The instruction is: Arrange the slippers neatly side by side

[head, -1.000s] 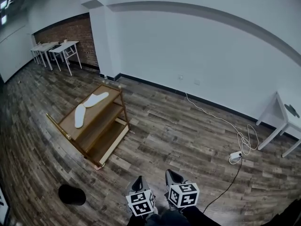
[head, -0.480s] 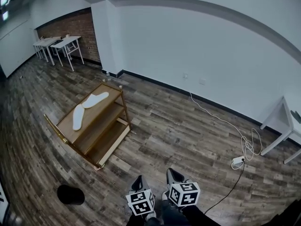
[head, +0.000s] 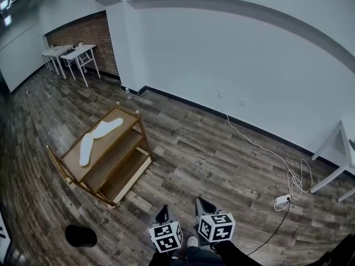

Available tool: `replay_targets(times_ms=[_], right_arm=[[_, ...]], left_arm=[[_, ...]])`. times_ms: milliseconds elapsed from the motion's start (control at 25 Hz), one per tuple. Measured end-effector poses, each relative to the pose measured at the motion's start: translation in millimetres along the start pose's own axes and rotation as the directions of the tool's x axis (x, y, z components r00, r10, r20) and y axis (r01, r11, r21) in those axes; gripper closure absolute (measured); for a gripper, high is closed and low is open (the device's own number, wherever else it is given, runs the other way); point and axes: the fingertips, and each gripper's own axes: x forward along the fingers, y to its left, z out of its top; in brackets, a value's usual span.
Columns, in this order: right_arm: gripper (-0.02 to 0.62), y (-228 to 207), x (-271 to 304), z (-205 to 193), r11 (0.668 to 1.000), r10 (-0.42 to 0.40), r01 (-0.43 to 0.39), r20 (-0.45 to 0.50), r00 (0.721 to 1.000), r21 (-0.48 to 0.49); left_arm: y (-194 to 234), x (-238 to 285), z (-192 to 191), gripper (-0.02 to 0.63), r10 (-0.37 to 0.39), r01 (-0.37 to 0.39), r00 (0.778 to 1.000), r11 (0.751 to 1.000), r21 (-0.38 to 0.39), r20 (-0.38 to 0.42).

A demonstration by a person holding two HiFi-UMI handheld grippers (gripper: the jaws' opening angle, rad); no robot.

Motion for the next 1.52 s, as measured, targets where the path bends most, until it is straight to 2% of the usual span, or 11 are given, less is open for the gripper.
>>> replay_targets(times_ms=[240,520,800,1120,1360,1520], right_arm=[[0.598,-27,18,20,1.000,0.015,-0.015,-0.006,1.000,-0.003],[0.597,-41,46,39,1.000,0.028,-0.028,-0.007,1.000,-0.006],[0.597,-60,95,69,1.000,0.015,-0.015,0.000,1.000,-0.002],[0.598,-64,178,115,1.000,0.018,-0.018,-0.017,1.000,-0.014],[0.598,-50,246,152,0.997,0.055,-0.057,-0.043,0.998,-0.050],[0.597,-29,289,166,0.992,0.089,-0.094,-0.068,0.994,-0.080]], left_arm=[[-18,29,14,0.606,0.017,-0.017,1.000,1.000,-0.011,0.005],[-17,60,31,0.606,0.034,-0.034,0.999,0.999,-0.016,0.009],[-12,114,60,0.606,0.022,-0.022,1.000,1.000,-0.009,0.011],[19,191,115,0.606,0.026,-0.025,1.000,1.000,-0.011,0.011],[49,242,159,0.606,0.048,-0.048,0.999,0.998,-0.031,0.023],[85,263,178,0.606,0.087,-0.085,0.996,0.995,-0.056,0.025]])
